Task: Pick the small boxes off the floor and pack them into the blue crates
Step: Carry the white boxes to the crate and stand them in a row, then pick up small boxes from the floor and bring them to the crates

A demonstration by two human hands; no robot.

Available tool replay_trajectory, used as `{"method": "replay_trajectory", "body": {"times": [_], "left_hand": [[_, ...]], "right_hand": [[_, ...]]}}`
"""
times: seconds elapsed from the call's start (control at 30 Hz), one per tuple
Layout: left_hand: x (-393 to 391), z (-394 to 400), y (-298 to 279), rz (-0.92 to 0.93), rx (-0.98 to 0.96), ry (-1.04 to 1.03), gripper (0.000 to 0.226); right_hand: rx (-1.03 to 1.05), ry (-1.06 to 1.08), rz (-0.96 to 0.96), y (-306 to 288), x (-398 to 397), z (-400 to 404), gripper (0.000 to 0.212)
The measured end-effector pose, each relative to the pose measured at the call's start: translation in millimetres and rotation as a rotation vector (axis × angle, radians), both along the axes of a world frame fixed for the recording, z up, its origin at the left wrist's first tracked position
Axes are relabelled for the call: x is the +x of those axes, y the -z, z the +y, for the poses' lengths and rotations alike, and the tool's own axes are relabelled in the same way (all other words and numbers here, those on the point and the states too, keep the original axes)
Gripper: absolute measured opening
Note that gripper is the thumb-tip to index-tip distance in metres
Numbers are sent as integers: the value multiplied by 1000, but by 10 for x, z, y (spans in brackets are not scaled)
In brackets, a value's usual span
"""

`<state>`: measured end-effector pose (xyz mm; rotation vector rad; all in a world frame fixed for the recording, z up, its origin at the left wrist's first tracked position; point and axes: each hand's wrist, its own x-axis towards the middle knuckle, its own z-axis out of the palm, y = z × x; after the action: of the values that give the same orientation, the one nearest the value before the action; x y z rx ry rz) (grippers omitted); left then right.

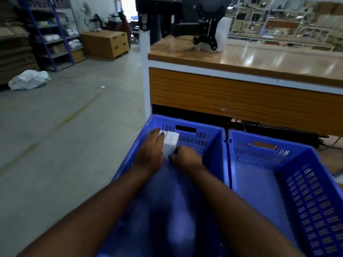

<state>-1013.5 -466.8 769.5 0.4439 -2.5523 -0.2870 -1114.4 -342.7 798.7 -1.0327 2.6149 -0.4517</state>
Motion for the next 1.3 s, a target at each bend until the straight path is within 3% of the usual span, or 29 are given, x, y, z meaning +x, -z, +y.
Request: {"method": "replay_trajectory", "body": {"times": [0.13, 0.27, 0.43, 0.57, 0.7, 0.87, 1.0, 1.17, 1.3], "left_hand": [[524, 247, -402, 178, 199, 9, 57], [1300, 487, -732, 307, 187, -72, 46], [2434, 682, -829, 369, 222, -228, 37], [3447, 793, -783, 418, 238, -357, 32], [4907, 978, -505, 471, 254, -512, 27], [6971, 1524, 51, 465, 334, -880, 25], [8161, 2024, 342, 499, 435, -1082, 26], [9414, 2718, 739, 587, 445, -1435, 26], [9994, 3364, 1259, 637, 475, -1746, 21]], "right_hand": [[-303, -67, 57, -317, 254, 183, 23], [-662, -278, -16, -513, 782, 352, 9], [-785, -557, -141, -785, 1755, 379, 9], [-657, -774, -172, -1011, 2589, 388, 18], [-612, -935, -246, -871, 3877, 255, 20], [-446, -1162, -425, -379, 5832, 43, 17], [-316, -1311, -544, 15, 7238, -95, 15], [-139, -1594, -633, 448, 9009, 36, 14], [58, -1827, -681, 904, 10165, 286, 13]]}}
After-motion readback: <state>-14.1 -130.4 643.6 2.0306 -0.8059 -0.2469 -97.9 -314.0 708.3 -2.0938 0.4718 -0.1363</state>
